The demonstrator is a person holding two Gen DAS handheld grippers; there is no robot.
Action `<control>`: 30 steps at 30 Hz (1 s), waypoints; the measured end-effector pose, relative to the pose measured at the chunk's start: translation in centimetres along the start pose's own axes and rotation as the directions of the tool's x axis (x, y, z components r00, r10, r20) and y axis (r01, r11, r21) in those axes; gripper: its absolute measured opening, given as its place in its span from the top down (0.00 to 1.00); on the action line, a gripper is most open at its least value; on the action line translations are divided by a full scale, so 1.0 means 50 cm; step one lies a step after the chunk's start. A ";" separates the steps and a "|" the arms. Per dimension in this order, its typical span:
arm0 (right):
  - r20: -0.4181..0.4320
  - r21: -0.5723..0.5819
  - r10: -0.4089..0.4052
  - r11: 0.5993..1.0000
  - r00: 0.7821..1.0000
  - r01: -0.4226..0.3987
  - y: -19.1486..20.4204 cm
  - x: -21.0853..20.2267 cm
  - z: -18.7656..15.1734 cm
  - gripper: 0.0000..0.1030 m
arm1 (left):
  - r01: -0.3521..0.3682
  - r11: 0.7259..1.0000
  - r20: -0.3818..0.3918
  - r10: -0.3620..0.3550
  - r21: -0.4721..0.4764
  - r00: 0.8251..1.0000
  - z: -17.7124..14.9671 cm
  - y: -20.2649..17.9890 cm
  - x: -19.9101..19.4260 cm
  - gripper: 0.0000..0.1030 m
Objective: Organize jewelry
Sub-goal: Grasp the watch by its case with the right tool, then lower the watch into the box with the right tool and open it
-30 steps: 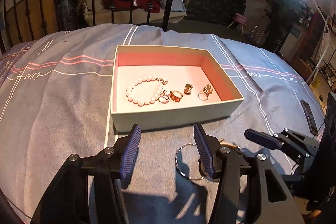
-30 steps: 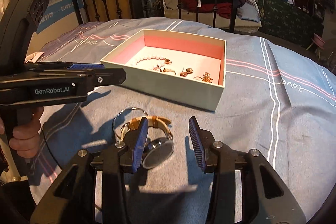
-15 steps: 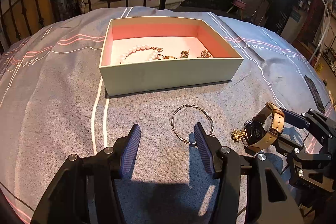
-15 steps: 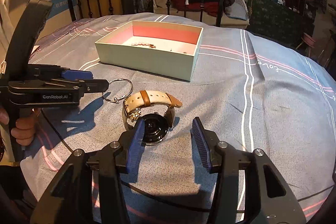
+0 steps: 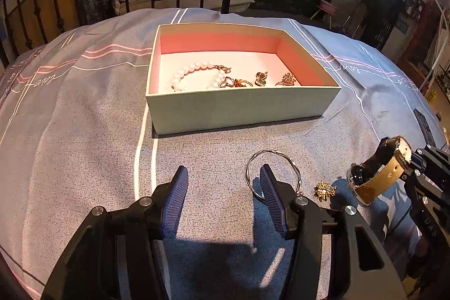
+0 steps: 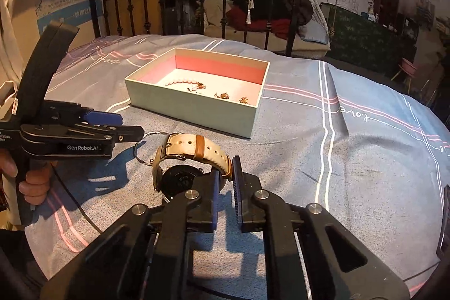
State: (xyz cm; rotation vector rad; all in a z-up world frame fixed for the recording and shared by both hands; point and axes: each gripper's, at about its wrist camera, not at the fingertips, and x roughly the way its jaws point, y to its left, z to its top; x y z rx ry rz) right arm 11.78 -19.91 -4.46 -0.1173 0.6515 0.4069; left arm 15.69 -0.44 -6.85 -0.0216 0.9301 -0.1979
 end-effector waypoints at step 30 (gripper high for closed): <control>0.094 0.020 0.043 0.999 0.995 -0.045 0.009 0.062 0.183 0.91 | -0.011 0.997 0.136 0.002 0.071 0.991 0.158 -0.042 -0.051 1.00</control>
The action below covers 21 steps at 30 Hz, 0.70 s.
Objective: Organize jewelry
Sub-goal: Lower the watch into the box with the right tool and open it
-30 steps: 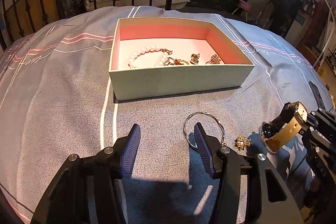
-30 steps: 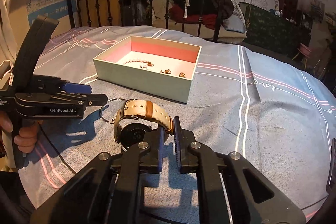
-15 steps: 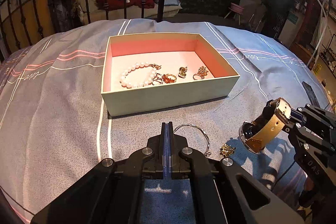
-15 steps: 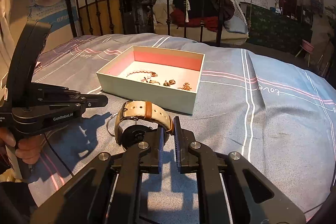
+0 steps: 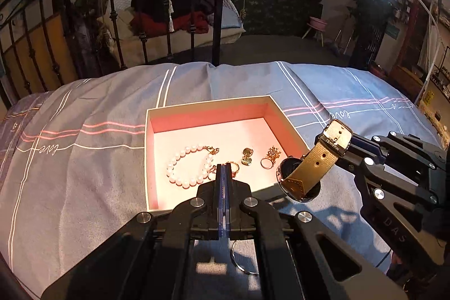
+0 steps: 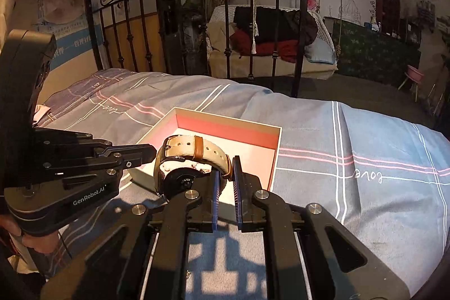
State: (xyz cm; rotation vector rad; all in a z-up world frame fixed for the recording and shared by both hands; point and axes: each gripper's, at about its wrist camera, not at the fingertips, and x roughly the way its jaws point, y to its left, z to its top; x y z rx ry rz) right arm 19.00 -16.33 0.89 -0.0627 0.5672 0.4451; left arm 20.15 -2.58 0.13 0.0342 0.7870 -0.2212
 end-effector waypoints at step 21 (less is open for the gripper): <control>-0.143 0.003 -0.055 0.998 0.988 0.056 -0.024 0.149 0.013 0.91 | -0.006 0.997 -0.082 0.000 -0.071 0.997 0.028 0.043 0.102 1.00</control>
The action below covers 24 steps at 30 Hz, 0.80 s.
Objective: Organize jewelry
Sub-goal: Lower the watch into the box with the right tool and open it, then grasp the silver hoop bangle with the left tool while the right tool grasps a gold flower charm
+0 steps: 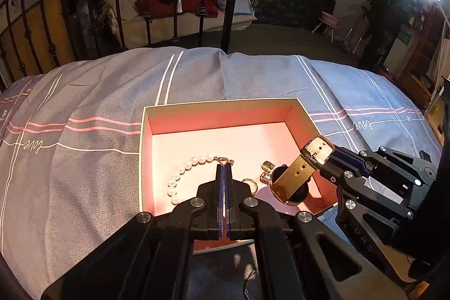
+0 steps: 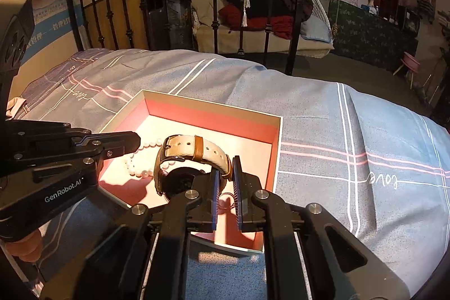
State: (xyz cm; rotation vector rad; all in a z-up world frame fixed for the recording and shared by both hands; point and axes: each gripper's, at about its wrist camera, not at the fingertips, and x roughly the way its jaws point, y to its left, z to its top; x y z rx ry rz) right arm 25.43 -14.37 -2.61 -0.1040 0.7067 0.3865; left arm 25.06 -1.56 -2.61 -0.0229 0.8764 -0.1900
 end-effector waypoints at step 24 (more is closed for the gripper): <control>0.028 0.002 -0.004 1.000 1.000 0.003 0.011 -0.114 -0.094 0.50 | 0.035 0.999 0.042 -0.035 -0.003 0.999 -0.073 -0.005 -0.075 0.46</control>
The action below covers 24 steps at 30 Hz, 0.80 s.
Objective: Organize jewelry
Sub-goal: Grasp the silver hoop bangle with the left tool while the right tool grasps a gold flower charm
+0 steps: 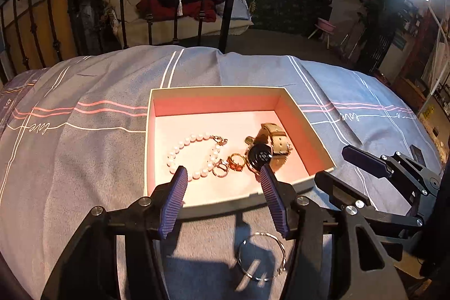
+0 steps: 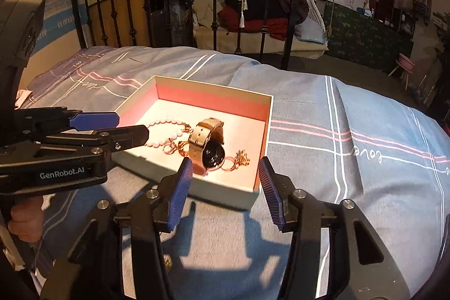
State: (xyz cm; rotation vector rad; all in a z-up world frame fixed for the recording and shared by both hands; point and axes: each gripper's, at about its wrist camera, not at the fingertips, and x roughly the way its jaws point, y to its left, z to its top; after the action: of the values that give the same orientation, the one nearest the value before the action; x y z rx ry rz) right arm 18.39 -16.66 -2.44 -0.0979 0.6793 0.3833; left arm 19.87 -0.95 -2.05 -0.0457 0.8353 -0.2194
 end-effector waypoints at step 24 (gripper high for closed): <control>-0.117 0.033 0.068 0.997 0.991 -0.065 0.024 -0.058 -0.184 0.49 | 0.046 0.984 -0.142 -0.021 0.174 0.990 -0.134 -0.075 0.063 0.48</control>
State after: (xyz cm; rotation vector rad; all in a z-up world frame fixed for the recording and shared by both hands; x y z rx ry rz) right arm 10.42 -18.42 -7.70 -0.0708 0.8064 0.4339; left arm 16.29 -4.98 -8.39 0.1239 0.9519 -0.3314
